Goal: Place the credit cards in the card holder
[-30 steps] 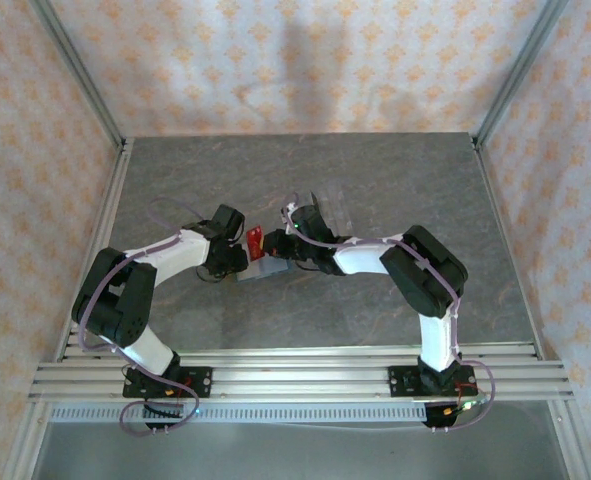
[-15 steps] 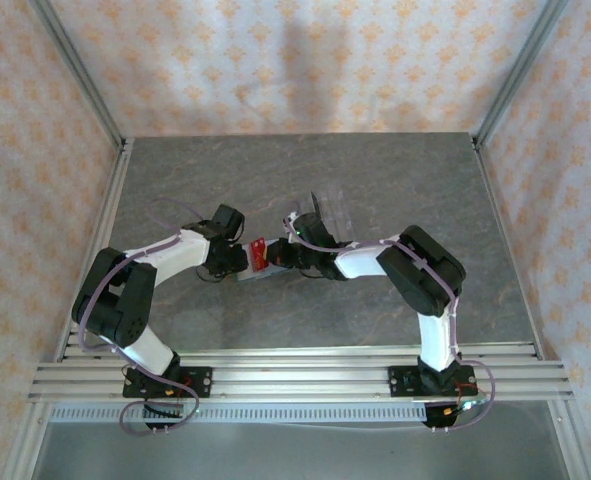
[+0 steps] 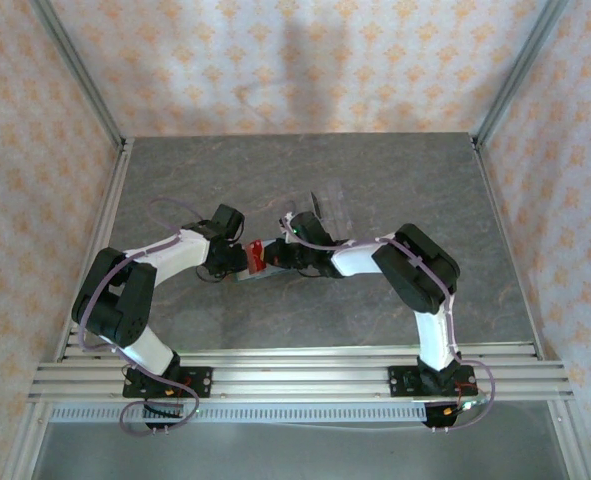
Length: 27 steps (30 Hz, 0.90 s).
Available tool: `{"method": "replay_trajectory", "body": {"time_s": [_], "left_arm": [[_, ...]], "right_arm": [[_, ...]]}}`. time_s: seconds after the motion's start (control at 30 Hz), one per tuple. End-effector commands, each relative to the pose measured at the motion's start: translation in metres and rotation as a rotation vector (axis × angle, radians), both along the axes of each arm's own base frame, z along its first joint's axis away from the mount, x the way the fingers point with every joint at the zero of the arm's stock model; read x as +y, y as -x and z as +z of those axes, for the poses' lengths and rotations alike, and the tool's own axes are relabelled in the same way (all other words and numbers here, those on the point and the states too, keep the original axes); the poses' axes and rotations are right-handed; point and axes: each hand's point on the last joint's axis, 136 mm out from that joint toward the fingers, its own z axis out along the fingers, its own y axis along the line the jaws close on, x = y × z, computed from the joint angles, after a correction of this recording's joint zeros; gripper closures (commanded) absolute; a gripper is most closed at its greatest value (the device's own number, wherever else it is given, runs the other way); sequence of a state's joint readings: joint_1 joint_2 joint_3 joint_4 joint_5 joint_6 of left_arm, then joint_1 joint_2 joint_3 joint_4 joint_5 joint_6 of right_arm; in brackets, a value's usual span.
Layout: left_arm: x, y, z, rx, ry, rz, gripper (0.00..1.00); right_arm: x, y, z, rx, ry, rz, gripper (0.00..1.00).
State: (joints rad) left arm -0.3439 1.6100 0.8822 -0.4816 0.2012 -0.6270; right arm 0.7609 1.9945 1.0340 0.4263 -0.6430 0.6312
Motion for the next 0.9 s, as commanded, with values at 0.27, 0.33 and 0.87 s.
{"method": "replay_trajectory", "body": {"time_s": [0.27,0.33,0.87], "left_arm": [[0.005,0.005,-0.006,0.03,-0.011,0.004,0.74],[0.004,0.004,-0.005,0.027,-0.005,0.001,0.74],[-0.003,-0.008,0.034,-0.03,0.088,0.059,0.74]], "right_arm": [[0.017,0.008,-0.013,0.025,0.008,0.043,1.0],[0.018,0.01,-0.016,0.03,0.005,0.044,1.0],[0.013,0.014,-0.032,0.052,0.07,0.076,1.0]]}}
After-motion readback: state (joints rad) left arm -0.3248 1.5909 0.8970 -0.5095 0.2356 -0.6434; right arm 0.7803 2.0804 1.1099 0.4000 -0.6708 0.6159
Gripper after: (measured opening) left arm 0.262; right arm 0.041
